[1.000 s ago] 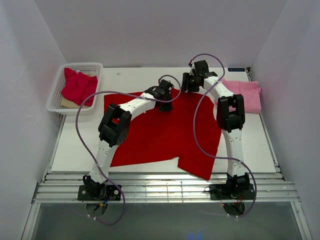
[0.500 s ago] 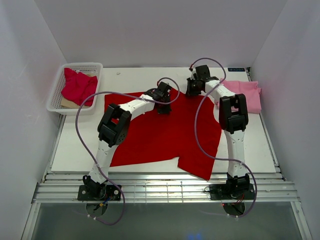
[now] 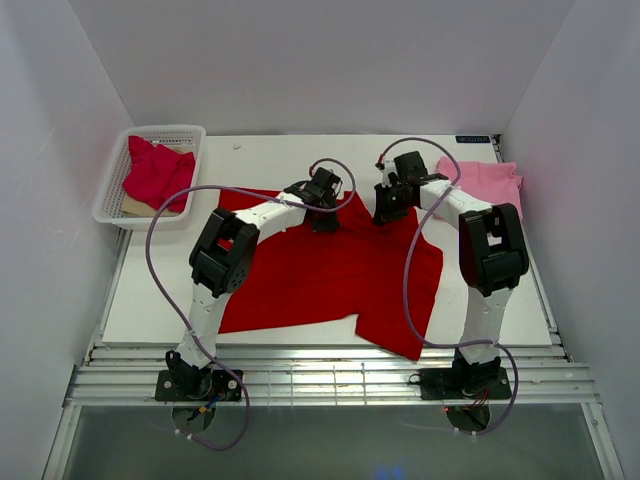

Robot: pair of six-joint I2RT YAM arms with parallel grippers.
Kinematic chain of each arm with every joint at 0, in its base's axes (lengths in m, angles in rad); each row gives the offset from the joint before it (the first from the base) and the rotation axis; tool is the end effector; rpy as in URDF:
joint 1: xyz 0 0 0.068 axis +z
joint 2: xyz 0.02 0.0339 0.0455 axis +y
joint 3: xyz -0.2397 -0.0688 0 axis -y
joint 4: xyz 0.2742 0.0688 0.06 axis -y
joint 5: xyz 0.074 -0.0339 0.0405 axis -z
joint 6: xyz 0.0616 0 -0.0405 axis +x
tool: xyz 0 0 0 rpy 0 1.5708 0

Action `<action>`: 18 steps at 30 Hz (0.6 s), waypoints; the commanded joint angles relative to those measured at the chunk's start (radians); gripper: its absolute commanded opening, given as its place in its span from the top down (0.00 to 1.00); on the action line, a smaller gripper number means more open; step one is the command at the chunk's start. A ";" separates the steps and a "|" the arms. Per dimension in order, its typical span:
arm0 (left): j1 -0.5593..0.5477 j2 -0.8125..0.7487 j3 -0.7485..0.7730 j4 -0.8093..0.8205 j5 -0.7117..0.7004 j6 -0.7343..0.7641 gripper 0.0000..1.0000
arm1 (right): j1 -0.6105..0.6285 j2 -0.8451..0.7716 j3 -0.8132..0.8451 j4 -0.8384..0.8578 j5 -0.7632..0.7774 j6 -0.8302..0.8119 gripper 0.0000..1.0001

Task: Fold and stack the t-shirts
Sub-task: Flatten out the tshirt

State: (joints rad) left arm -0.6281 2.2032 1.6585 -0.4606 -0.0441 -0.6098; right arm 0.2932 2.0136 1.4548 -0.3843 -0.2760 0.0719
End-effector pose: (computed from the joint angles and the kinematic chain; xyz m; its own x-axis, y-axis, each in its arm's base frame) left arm 0.4061 -0.2916 0.1016 -0.8853 -0.0642 -0.4606 0.0743 0.9582 -0.2764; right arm 0.4406 0.1505 0.1277 -0.8038 -0.1705 -0.5699 -0.3745 0.8894 0.2622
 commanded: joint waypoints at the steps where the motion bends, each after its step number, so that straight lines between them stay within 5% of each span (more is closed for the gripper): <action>1: 0.002 -0.082 -0.028 -0.003 -0.008 -0.015 1.00 | 0.037 -0.105 -0.082 -0.045 -0.034 -0.049 0.92; 10: 0.002 -0.103 -0.057 0.004 -0.019 -0.027 1.00 | 0.135 -0.245 -0.211 -0.117 -0.043 -0.050 0.91; 14: 0.002 -0.122 -0.072 0.007 -0.013 -0.034 1.00 | 0.135 -0.253 -0.174 -0.071 0.052 -0.005 0.71; 18: 0.002 -0.163 -0.115 0.014 -0.016 -0.045 1.00 | 0.127 -0.126 -0.007 -0.070 0.127 0.049 0.67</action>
State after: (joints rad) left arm -0.6285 2.1464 1.5707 -0.4458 -0.0452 -0.6415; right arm 0.4297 1.8206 1.3178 -0.4847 -0.2199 0.0742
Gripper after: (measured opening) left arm 0.024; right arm 0.329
